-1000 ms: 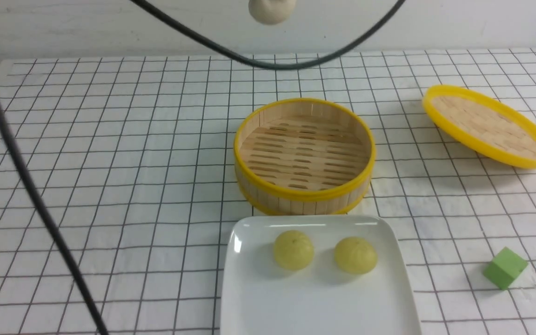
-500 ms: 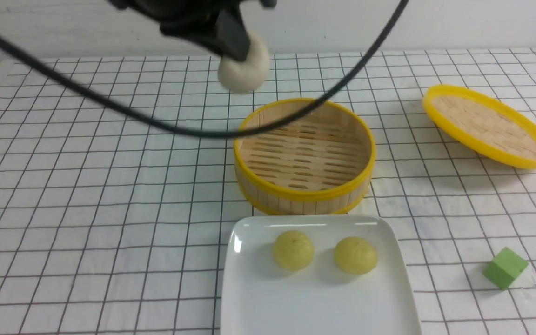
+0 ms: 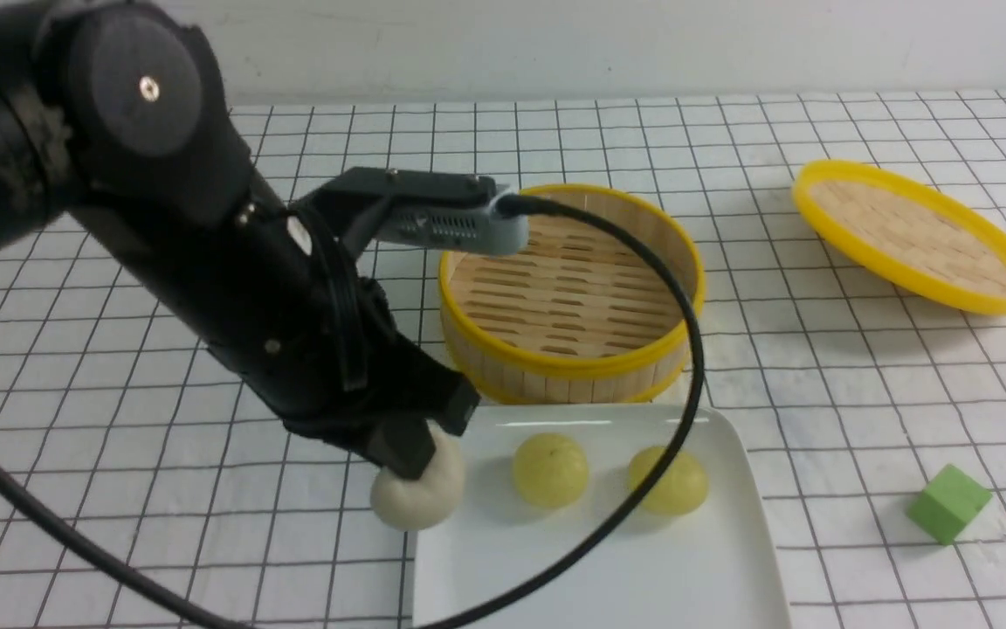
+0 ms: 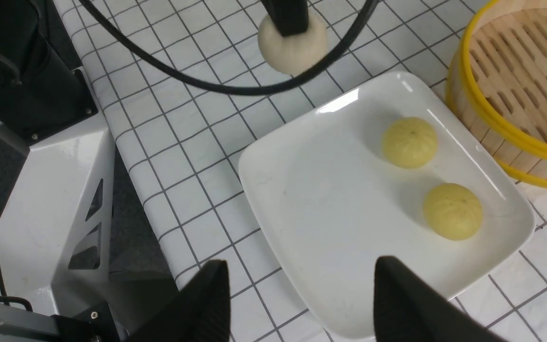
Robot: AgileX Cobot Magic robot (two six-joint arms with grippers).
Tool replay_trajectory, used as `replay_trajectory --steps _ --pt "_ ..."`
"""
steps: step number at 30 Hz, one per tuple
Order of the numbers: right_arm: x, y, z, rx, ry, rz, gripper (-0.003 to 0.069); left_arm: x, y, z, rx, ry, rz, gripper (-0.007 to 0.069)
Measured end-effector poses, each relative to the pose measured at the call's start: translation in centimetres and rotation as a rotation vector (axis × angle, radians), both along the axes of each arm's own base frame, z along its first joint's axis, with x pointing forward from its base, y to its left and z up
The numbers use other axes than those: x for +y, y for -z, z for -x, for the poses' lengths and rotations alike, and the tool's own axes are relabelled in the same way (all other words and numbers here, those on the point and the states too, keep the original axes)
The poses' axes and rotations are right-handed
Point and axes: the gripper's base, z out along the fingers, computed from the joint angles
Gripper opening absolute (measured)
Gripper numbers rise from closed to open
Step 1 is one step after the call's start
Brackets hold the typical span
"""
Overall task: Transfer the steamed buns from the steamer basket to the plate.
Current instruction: Use the left arm to put the steamed stuffed bun into the plate
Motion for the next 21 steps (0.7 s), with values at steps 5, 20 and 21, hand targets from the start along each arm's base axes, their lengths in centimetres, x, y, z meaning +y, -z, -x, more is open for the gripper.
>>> replay_trajectory --steps 5,20,21 --pt "0.0 0.0 0.0 0.0 0.0 -0.001 0.0409 -0.3 1.5 -0.9 -0.063 0.002 0.014 0.0029" --pt "0.0 0.0 0.0 0.0 0.0 -0.001 0.0409 -2.5 8.7 -4.6 0.014 0.038 -0.043 0.0031" --pt "0.0 0.0 0.0 0.0 0.0 -0.001 0.0409 -2.6 9.0 -4.7 0.011 0.038 -0.044 0.0031"
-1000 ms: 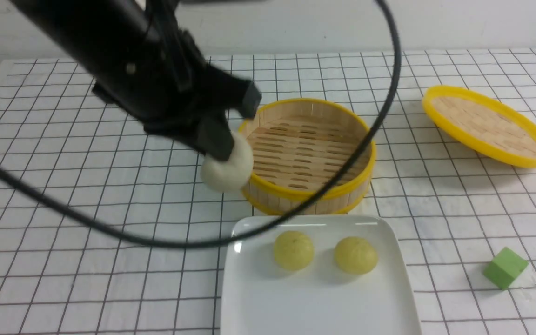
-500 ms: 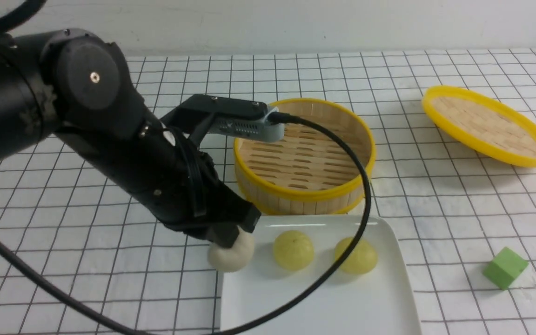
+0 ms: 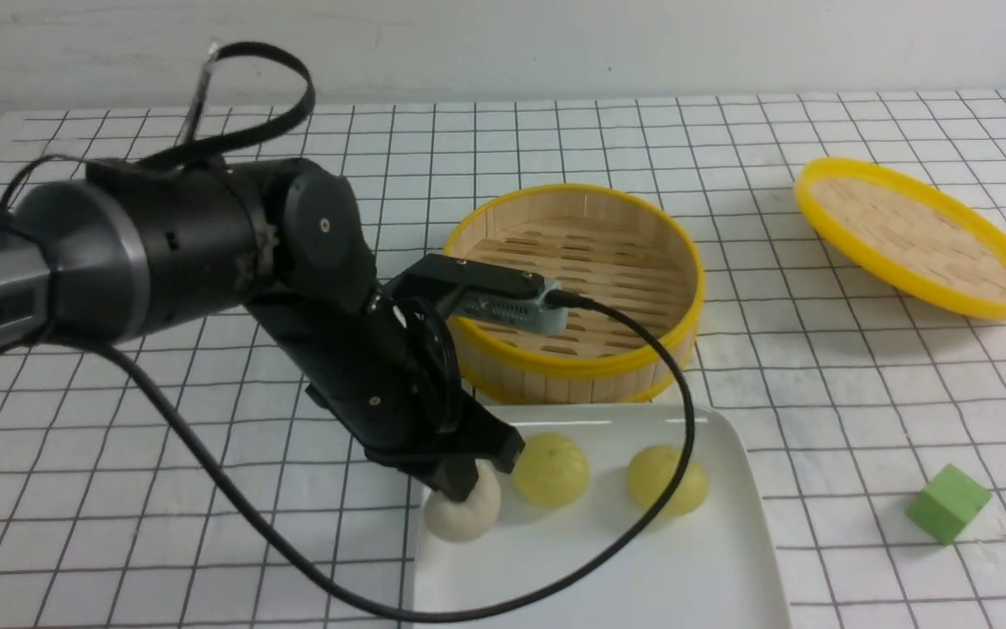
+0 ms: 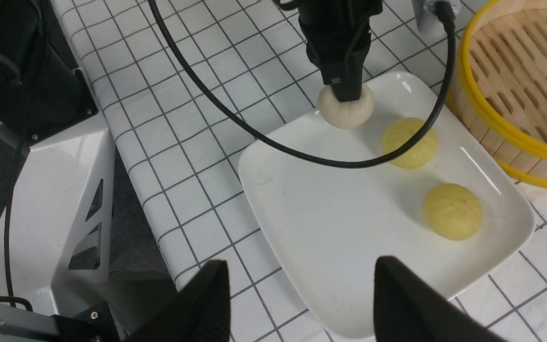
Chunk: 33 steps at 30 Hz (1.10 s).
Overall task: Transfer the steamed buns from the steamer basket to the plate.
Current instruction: Use the left arm to put the steamed stuffed bun into the plate
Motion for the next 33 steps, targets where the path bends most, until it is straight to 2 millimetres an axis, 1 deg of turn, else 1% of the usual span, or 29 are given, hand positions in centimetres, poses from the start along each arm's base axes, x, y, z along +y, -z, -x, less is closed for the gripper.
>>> replay_trajectory --steps 4,11,17,20,23,27,30,33 --pt "0.0 0.0 0.0 0.0 0.0 0.0 0.0409 -0.12 0.4 -0.22 -0.001 -0.003 0.001 0.0034" --pt "0.0 0.0 0.0 0.0 0.0 0.0 0.0408 -0.17 0.38 -0.22 -0.002 -0.002 0.007 0.0035" --pt "0.0 0.0 0.0 0.0 0.0 0.0 0.0408 -0.27 0.36 -0.02 0.016 0.014 0.017 0.0058" --pt "0.02 -0.01 0.01 0.001 -0.001 -0.002 0.0407 -0.31 0.35 0.01 0.019 0.013 0.022 0.0087" --pt "0.08 -0.06 0.06 0.005 -0.005 -0.011 0.0407 -0.32 0.35 0.01 0.019 0.013 0.022 0.0164" --pt "0.09 -0.07 0.07 0.006 -0.006 -0.013 0.0407 -0.28 0.38 0.12 0.031 0.017 0.018 0.0293" --pt "0.11 -0.08 0.08 0.006 -0.007 -0.015 0.0407 -0.2 0.42 0.3 0.049 0.026 0.007 0.0356" --pt "0.12 -0.09 0.09 0.007 -0.008 -0.017 0.0406 -0.18 0.44 0.35 0.054 0.028 0.005 0.0374"
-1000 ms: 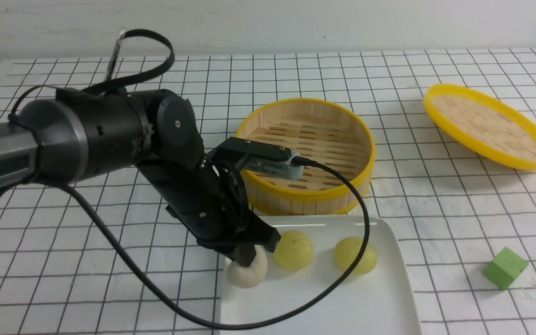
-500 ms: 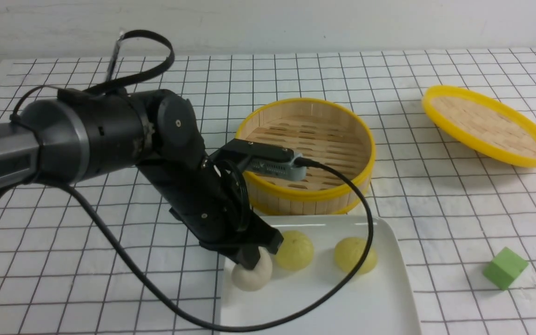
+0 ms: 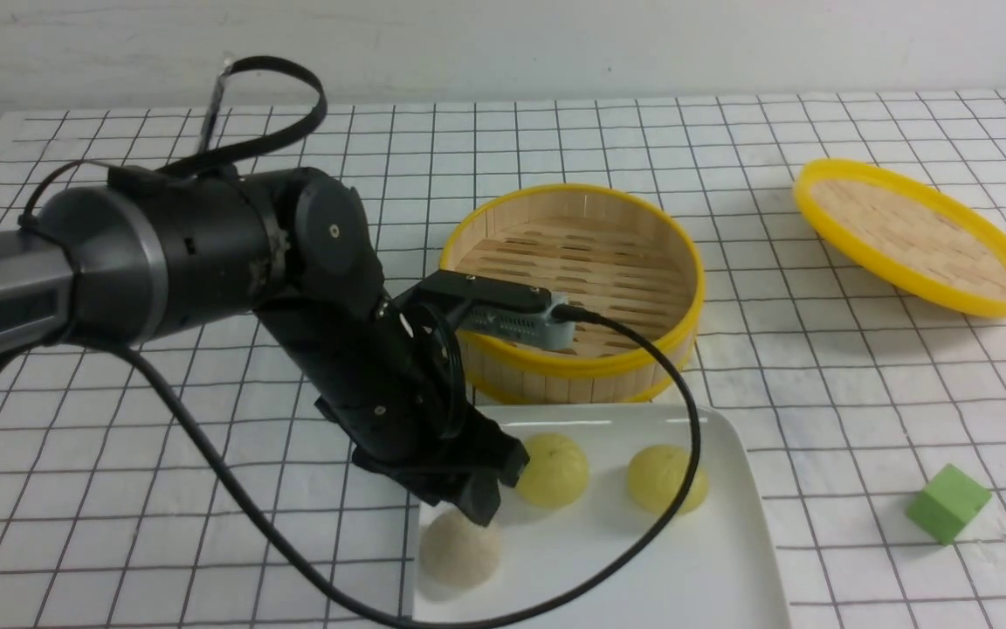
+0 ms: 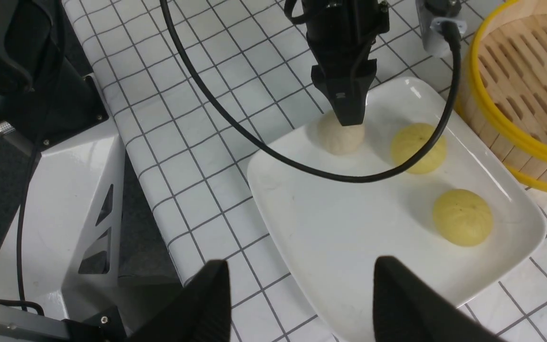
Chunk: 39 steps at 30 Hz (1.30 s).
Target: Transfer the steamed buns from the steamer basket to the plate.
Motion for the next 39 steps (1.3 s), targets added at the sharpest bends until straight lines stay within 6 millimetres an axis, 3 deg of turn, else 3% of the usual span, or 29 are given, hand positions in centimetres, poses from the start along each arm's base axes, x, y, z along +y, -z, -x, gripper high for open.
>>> replay_trajectory --steps 8,9,11,16,17,18,20,22,23,26,27,32,35,36,39 --pt "0.0 0.0 0.0 0.002 -0.003 -0.006 0.0407 -0.5 -2.7 -0.8 -0.028 0.033 0.012 0.0373" --pt "0.1 -0.1 0.1 0.003 -0.005 -0.009 0.0407 -0.8 -4.4 -1.2 -0.06 0.044 0.028 0.0373" --pt "0.1 -0.1 0.1 0.004 -0.007 -0.012 0.0407 -0.8 -5.6 -1.3 -0.091 0.051 0.038 0.0373" --pt "0.2 -0.5 -0.4 -0.055 0.023 -0.05 0.0407 -0.1 -13.6 -1.7 -0.339 0.049 0.063 0.0373" --pt "0.2 -0.5 -0.4 -0.055 0.023 -0.05 0.0407 0.0 -13.9 -1.7 -0.349 0.047 0.062 0.0373" --pt "0.2 -0.8 -0.8 -0.09 0.052 -0.077 0.0407 0.7 -16.3 -1.4 -0.436 0.028 0.045 0.0373" --pt "0.2 -1.2 -1.3 -0.135 0.089 -0.111 0.0407 2.1 -19.1 -0.9 -0.545 -0.014 0.004 0.0373" --pt "0.2 -1.7 -1.7 -0.183 0.129 -0.148 0.0407 3.7 -21.7 0.0 -0.651 -0.082 -0.042 0.0373" --pt "0.2 -1.8 -1.8 -0.189 0.134 -0.152 0.0407 3.9 -21.9 0.1 -0.662 -0.09 -0.046 0.0373" --pt "0.0 -2.5 -2.6 -0.278 0.204 -0.202 0.0407 7.0 -25.8 2.5 -0.816 -0.247 -0.082 0.0373" --pt "0.0 -2.6 -2.6 -0.283 0.208 -0.204 0.0407 7.2 -25.9 2.7 -0.822 -0.254 -0.082 0.0373" --pt "-0.9 -3.3 -3.4 -0.403 0.315 -0.195 0.0407 11.2 -30.1 7.7 -0.974 -0.377 -0.055 0.0373" --pt "-1.8 -3.8 -2.6 -0.463 0.367 -0.182 0.0407 13.4 -31.7 11.1 -1.022 -0.417 -0.027 0.0372" --pt "-1.8 -3.8 -2.6 -0.461 0.373 -0.184 0.0407 13.5 -31.8 11.3 -1.021 -0.419 -0.027 0.0372" --pt "-3.2 -4.7 -0.4 -0.515 0.429 -0.218 0.0407 15.7 -32.5 14.7 -1.048 -0.453 -0.005 0.0356"
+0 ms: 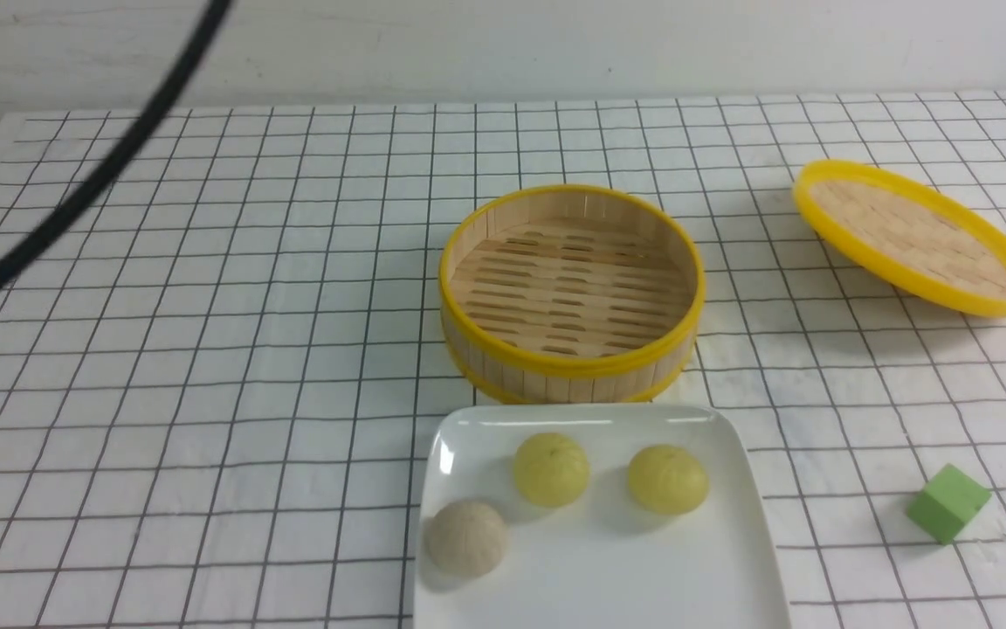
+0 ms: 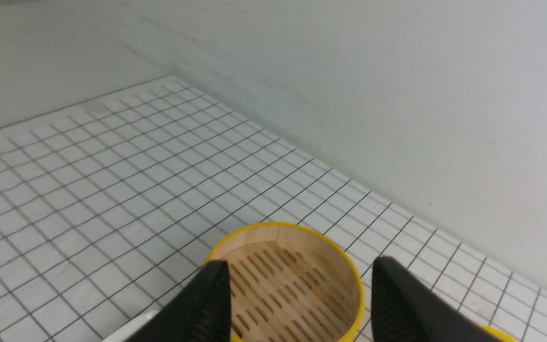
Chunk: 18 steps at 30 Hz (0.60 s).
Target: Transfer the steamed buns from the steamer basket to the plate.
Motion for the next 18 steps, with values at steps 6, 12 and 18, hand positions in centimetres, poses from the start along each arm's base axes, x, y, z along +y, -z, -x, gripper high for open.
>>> replay_trajectory --steps 6,12,18 --pt "-2.2 -0.8 4.5 -0.073 0.038 -0.049 0.0407 2.6 0.9 4.4 -0.022 -0.002 0.034 0.032" --pt "-3.8 -0.1 8.5 -0.073 0.027 -0.039 0.0407 4.6 3.7 8.4 -0.022 0.022 0.069 0.0304" --pt "-4.6 1.5 10.8 0.026 -0.002 0.037 0.0407 5.7 6.6 11.5 -0.027 0.078 0.126 0.0304"
